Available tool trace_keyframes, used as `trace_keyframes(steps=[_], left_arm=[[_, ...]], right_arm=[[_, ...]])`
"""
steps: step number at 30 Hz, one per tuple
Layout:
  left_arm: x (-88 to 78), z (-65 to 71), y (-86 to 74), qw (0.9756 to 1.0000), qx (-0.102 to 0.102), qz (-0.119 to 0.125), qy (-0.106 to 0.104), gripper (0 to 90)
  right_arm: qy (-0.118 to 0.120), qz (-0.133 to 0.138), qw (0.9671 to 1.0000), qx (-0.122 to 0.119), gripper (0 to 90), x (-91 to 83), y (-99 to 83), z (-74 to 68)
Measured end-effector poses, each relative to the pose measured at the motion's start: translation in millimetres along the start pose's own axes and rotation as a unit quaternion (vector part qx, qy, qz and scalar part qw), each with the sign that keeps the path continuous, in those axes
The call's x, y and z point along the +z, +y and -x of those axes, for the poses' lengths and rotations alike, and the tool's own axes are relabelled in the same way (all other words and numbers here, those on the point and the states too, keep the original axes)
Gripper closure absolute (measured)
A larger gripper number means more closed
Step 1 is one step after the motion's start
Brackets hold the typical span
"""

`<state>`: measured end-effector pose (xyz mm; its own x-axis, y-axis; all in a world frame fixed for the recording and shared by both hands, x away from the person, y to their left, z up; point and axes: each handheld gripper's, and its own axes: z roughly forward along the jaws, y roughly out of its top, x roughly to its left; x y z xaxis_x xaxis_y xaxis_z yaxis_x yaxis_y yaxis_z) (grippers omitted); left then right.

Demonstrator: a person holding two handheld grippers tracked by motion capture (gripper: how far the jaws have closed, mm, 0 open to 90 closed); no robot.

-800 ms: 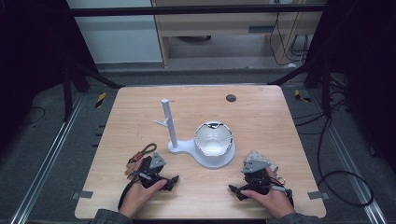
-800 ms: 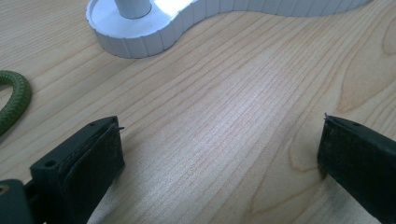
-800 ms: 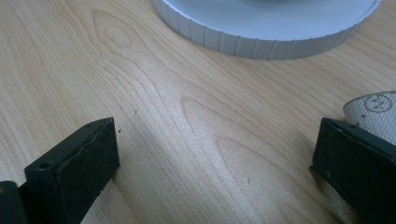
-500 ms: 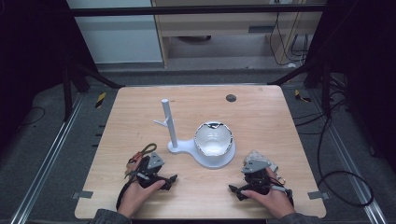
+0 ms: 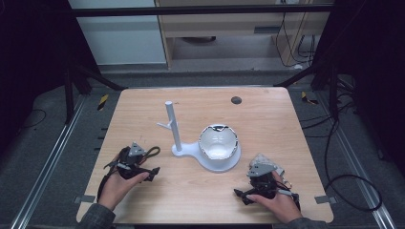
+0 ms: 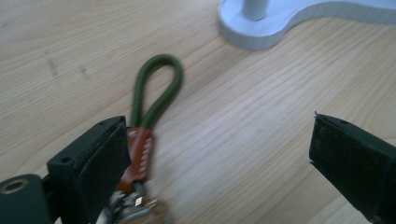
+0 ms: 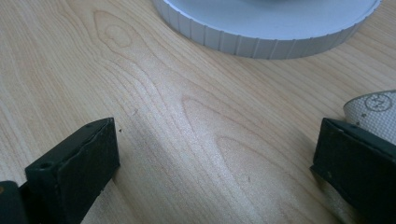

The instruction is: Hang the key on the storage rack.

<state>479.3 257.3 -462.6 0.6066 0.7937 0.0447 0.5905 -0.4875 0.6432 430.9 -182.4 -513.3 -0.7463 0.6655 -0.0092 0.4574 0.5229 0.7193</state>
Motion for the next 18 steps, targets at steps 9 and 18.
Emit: trace_keyframes(steps=[9, 18], left_arm=[[-5.5, -25.6, 10.9, 0.9987, 0.002, -0.045, 0.025, 15.0], [-3.8, -38.6, 22.7, 0.9963, 0.002, -0.084, 0.015, 26.2]], right_arm=[[0.001, 0.000, 1.0000, -0.002, 0.2, -0.2, -0.2, 0.1], [0.002, -0.001, 1.0000, -0.001, 0.2, -1.2, -1.0, -0.4]])
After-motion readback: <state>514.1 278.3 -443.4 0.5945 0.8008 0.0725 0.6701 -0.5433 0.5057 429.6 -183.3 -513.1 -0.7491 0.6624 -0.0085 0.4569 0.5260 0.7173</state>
